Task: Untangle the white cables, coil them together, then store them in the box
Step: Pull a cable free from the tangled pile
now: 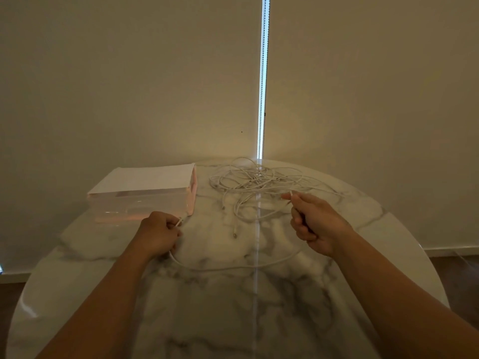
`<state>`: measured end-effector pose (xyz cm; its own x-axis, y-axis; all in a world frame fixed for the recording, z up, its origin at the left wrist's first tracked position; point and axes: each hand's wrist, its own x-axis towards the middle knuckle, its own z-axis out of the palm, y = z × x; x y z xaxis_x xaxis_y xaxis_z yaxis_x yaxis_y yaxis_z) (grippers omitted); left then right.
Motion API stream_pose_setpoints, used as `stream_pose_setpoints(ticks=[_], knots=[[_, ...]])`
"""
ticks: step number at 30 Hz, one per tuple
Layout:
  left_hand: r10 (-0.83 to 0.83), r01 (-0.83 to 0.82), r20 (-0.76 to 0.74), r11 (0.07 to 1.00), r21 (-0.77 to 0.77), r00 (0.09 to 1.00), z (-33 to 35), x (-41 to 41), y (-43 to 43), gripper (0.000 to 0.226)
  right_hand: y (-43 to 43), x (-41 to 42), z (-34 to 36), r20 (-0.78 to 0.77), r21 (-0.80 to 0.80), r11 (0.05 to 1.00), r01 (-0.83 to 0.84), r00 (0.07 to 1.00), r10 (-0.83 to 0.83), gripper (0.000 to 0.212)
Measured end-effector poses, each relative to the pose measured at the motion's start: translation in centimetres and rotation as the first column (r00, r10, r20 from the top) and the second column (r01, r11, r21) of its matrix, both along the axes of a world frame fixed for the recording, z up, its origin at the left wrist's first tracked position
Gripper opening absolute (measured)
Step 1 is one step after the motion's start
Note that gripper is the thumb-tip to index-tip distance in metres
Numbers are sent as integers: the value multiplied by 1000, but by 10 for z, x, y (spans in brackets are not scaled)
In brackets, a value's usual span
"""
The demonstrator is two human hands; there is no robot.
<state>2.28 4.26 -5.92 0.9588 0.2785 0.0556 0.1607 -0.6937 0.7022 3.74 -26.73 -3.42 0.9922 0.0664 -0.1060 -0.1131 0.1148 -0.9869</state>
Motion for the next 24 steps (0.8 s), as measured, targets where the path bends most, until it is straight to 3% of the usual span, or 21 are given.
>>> stream_pose_setpoints(ticks=[7,10,14,16,18,19,21,24], knots=[[-13,13,1,998,61,1000,0,2,2,23,-10,2,3,59,104,992,-73,996,67,21],[-21,22,-12,988,153,1000,-2,3,2,18,-7,3,4,42,1,1000,-19,999,19,24],[43,-21,-52,930,366,998,1,2,1,19,-3,-5,-2,25,-260,965,-21,999,28,21],[60,-76,50,889,452,997,9,-2,-13,26,-5,-8,-7,93,-495,869,-4,994,58,21],[-26,-59,230,934,353,973,18,-8,-41,25,-6,-11,-7,154,-724,689,12,977,145,29],[-107,29,282,963,268,953,22,-12,-61,19,-5,-13,-5,157,-795,606,5,967,199,32],[-304,278,220,950,142,927,23,-15,-100,10,-4,-19,-4,145,-870,492,-24,943,301,33],[-444,439,96,896,75,891,11,-7,-144,15,-16,-26,2,134,-871,489,-36,942,308,22]])
